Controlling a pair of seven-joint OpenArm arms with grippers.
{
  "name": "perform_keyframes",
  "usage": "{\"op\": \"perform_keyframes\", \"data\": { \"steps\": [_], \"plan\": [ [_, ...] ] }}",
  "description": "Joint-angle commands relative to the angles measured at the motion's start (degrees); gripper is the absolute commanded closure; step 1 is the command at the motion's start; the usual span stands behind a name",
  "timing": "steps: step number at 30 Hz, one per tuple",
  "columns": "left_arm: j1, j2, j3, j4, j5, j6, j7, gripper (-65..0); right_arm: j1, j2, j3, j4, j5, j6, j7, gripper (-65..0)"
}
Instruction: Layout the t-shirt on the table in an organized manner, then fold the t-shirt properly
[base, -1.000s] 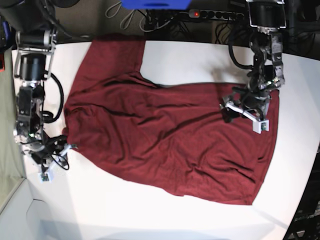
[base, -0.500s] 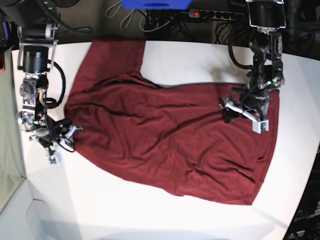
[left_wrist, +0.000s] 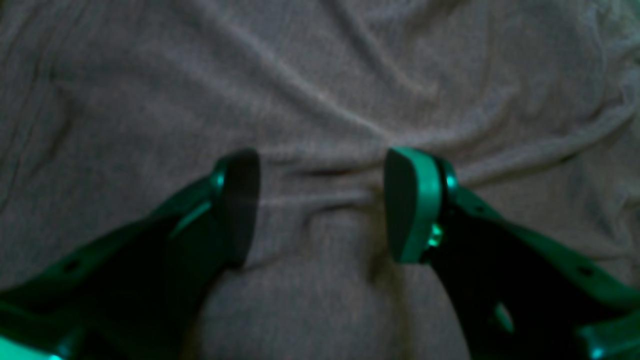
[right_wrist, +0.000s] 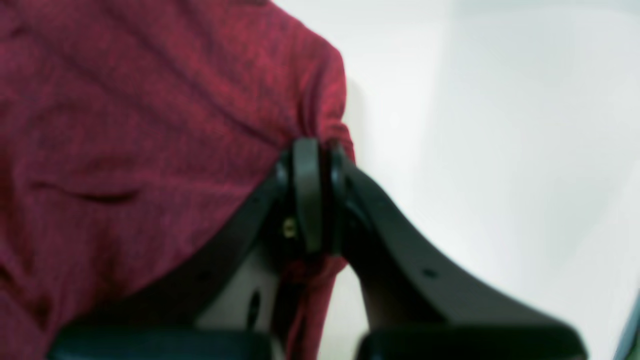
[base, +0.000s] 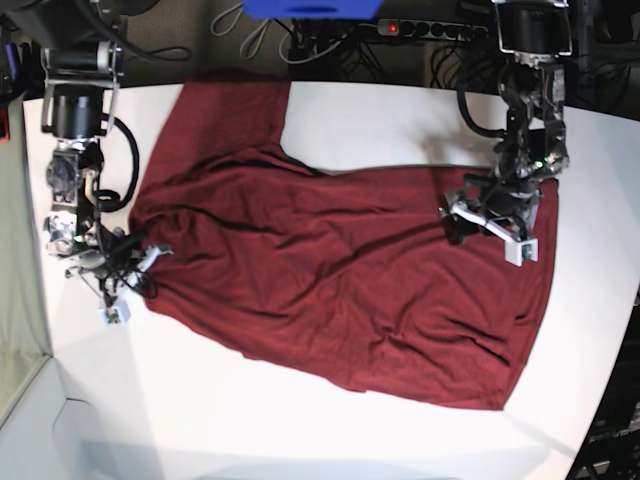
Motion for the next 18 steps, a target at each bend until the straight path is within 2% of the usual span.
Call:
{"op": "perform_keyframes", "data": {
  "steps": [1,6,12,18],
  "plan": [
    [-0.56,-0.54,-0.2,0.78,-0.32,-0.29,-0.94,-38.4,1.64,0.98,0.37,3.74,0.88,0.2,1.92,0.0],
    [0.23,-0.54,-0.2,0.78,-0.32,-0.29,-1.12,-38.4,-4.25,0.81,0.46,19.3,0.88,0.2,1.3,0.0],
    [0.23,-0.54,-0.2,0.78,-0.32,-0.29,-1.12,-38.4,-17.17,-2.45,0.46,39.96,0.79,0.2,1.83,0.0],
    [-0.13,-0.63,-0.29,0.78,-0.32,-0.29,-1.12,-38.4,-28.95,-3.94,0.11,49.54,0.88,0.28,2.0,0.0]
  ]
}}
